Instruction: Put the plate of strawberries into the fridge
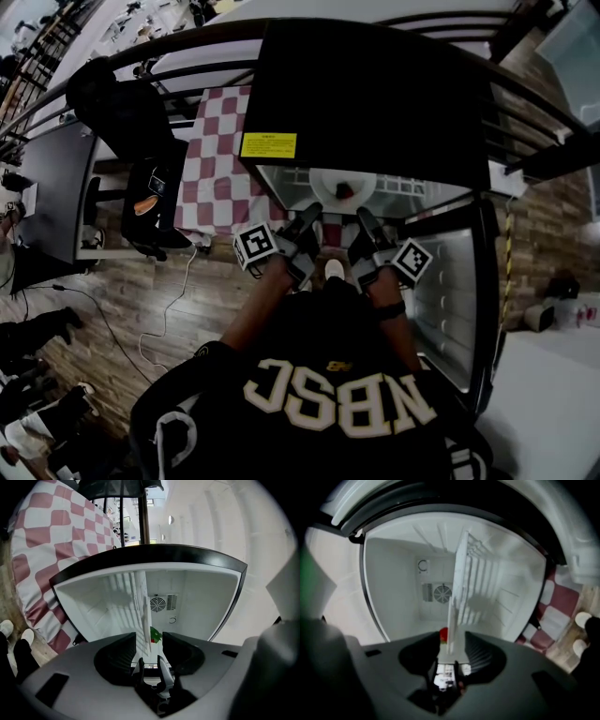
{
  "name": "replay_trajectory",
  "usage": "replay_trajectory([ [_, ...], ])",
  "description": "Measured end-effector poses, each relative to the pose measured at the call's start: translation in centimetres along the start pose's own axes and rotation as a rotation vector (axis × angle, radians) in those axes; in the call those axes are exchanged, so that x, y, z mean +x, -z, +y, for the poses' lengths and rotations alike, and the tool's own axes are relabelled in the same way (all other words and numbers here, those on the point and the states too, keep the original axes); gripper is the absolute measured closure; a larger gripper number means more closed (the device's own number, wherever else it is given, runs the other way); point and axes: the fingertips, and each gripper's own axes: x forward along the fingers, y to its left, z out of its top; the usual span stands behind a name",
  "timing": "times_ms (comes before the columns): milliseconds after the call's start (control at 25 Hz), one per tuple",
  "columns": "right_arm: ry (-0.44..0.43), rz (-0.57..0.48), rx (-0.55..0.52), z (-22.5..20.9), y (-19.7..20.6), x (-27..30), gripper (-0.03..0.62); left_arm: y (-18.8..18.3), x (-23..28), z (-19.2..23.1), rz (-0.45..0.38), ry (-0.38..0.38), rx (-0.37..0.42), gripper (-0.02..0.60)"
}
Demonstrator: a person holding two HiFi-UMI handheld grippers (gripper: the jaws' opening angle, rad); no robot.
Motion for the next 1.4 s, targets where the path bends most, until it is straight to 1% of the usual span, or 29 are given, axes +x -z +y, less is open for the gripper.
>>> replay_trajectory([
  [120, -0.005, -0.022, -0.024, 0.0, 0.0, -0.3, 0.443, 0.1, -0.1, 0.0, 0.006, 0.016, -0.001, 0.407],
  [320, -0.024, -0.03, -0.056, 0.4, -0.3, -0.2, 0.494, 0.3, 0.1, -0.2, 0.02, 0.019, 0.033, 0.481],
  [440, -0.027, -0.017, -0.067, 0.4, 0.0, 0.1, 0.511, 0.3, 0.3, 0.0, 0.024, 0.009, 0.04, 0.508],
  [680, -0.05, 0.009, -0.065, 0.9, 0.3, 1.0, 0.522, -0.1, 1.0, 0.0, 0.033, 0.006, 0.052, 0.52],
  [800, -0.054, 0.017, -0.056, 1.1, 0.3, 1.5, 0.531, -0.2, 1.4, -0.1, 0.035, 0.008, 0.042, 0.528],
  [1000, -0.037, 0.029, -0.059, 0.8, 0.3, 2.1, 0.555, -0.6, 1.9, -0.1, 0.031, 0.011, 0.036, 0.555],
  [1120, -0.034, 0.03, -0.053, 0.9, 0.1, 2.6, 0.556, -1.1, 2.2, -0.1, 0.024, 0.004, 0.046, 0.558],
  [1400, -0.014, 0.024, -0.058, 0.9, -0.9, 3.2, 0.557, -1.6, 3.3, -0.4, 0.012, -0.002, 0.04, 0.561],
])
